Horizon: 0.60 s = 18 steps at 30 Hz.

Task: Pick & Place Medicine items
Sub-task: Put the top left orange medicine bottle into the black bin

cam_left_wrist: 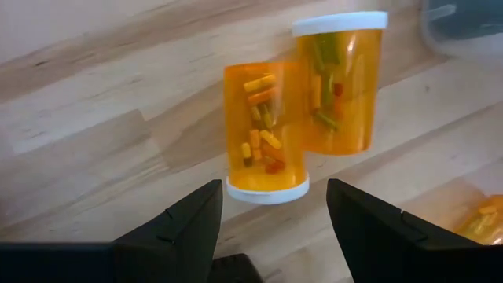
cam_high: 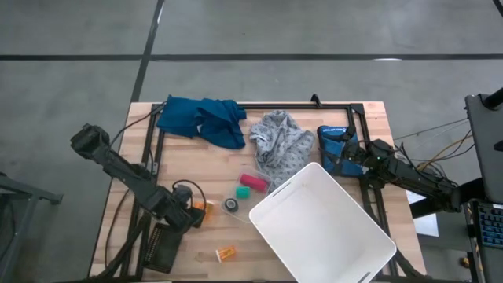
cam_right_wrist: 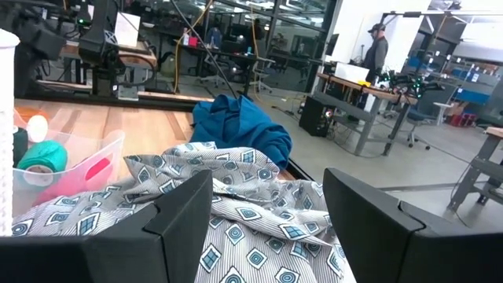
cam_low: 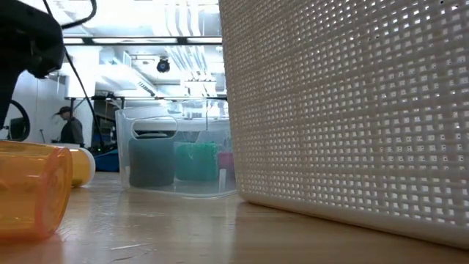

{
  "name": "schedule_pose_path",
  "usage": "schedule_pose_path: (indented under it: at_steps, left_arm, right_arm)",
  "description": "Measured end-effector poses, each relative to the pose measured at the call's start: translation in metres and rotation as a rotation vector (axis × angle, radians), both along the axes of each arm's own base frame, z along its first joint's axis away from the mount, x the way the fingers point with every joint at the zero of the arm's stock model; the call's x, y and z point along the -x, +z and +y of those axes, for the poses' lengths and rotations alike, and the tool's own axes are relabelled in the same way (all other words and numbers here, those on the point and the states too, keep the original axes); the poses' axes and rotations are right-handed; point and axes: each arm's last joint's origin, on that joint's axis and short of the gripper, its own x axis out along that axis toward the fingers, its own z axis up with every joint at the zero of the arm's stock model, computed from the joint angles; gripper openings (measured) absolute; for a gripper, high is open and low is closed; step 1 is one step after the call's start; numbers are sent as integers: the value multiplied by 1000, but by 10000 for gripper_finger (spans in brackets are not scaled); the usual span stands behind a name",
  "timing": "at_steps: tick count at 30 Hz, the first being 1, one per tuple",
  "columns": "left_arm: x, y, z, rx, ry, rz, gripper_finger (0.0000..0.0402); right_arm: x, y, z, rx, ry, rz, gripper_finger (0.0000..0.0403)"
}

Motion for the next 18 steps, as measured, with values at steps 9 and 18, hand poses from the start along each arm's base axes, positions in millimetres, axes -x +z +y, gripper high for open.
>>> schedule_pose_path:
  at_steps: [9, 18]
  left_arm:
    - [-1, -7, 7, 7, -4, 23, 234]
    - [-7, -6, 12, 4, -38, 8, 234]
  right_arm:
    - [0, 0, 0, 0, 0, 1, 240]
    - [0, 0, 0, 0, 0, 1, 240]
